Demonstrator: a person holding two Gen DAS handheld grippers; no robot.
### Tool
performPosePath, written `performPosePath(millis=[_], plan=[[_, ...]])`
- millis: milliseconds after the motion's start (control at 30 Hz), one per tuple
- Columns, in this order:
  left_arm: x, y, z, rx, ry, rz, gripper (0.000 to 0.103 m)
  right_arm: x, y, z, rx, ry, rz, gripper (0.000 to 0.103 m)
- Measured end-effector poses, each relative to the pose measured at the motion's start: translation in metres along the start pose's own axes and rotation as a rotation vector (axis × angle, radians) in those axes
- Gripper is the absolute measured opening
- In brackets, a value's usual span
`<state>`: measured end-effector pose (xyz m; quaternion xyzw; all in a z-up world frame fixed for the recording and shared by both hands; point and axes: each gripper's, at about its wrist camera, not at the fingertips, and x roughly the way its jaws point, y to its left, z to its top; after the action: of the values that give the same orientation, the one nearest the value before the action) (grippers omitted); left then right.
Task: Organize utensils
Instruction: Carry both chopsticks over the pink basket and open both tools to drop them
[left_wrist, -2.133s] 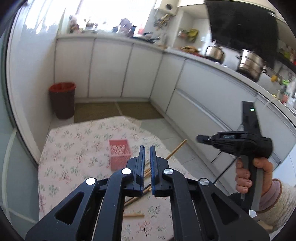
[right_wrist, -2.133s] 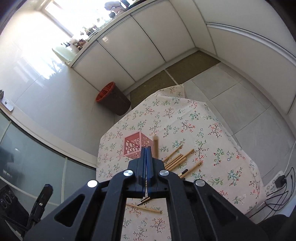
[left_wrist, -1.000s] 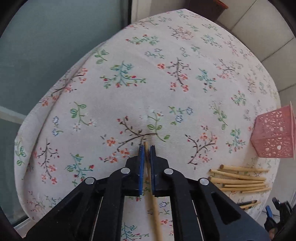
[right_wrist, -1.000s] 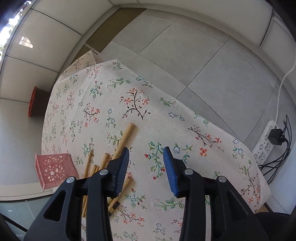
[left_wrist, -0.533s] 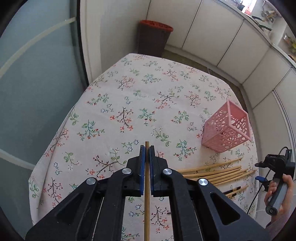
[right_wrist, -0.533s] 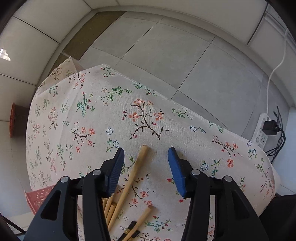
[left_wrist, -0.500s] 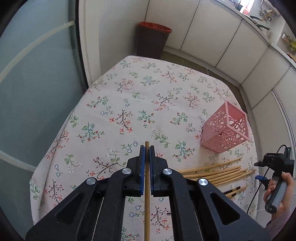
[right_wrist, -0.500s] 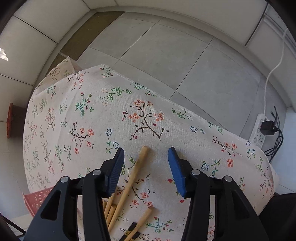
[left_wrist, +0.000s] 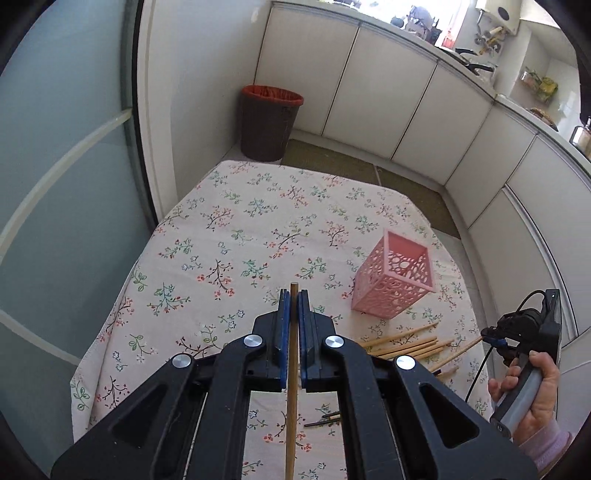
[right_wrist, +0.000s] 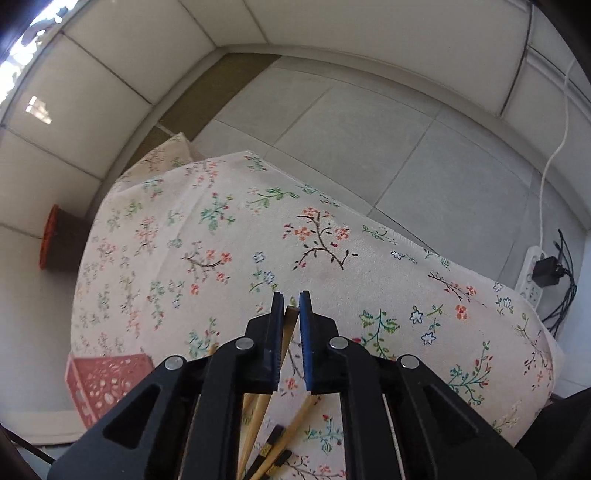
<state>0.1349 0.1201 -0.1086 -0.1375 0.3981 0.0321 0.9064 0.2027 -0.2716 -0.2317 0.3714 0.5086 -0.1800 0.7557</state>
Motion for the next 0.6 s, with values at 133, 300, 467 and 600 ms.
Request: performPosePath(millis=[133, 300, 467, 600], plan=[[-0.027, -0.013, -0.001, 0.024, -0.032, -0.054, 0.003, -0.056, 0.007, -0.018, -0.132, -0.067, 0.114, 0.009], [-0.056, -0.029, 0.002, 0.052, -0.044, -0.128, 0.003, -0.119, 0.022, -0.042, -0.29, -0.117, 0.227, 0.009], [-0.084, -0.047, 0.01, 0.097, -0.08, -0.155, 0.003, -0.17, 0.038, -0.056, -0.411, -0.152, 0.295, 0.008], [-0.102, -0.059, 0.017, 0.127, -0.109, -0.168, 0.003, -0.202, 0.048, -0.061, -0.473, -0.186, 0.333, 0.008]])
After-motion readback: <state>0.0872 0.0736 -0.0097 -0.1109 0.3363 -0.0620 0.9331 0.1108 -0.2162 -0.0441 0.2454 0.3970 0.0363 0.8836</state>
